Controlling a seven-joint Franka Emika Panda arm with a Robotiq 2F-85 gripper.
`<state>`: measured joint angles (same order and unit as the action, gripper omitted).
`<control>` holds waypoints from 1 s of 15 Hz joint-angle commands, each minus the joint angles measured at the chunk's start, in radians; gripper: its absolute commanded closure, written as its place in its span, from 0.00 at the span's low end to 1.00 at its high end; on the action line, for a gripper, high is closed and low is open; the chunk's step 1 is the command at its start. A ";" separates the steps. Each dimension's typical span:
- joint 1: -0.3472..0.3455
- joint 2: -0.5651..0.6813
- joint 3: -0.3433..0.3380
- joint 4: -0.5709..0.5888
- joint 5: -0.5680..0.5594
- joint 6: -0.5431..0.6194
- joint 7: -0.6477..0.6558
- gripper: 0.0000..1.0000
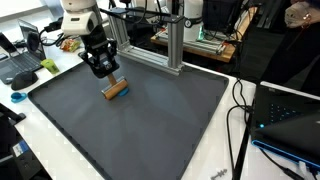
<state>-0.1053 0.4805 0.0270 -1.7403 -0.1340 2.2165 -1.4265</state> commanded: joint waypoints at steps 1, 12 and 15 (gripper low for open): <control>0.004 0.091 -0.038 0.018 -0.080 0.033 0.012 0.78; 0.004 0.094 -0.037 0.018 -0.106 0.035 0.000 0.78; 0.003 0.095 -0.036 0.017 -0.109 0.036 -0.003 0.78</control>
<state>-0.1023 0.4856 0.0269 -1.7359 -0.1727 2.2166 -1.4262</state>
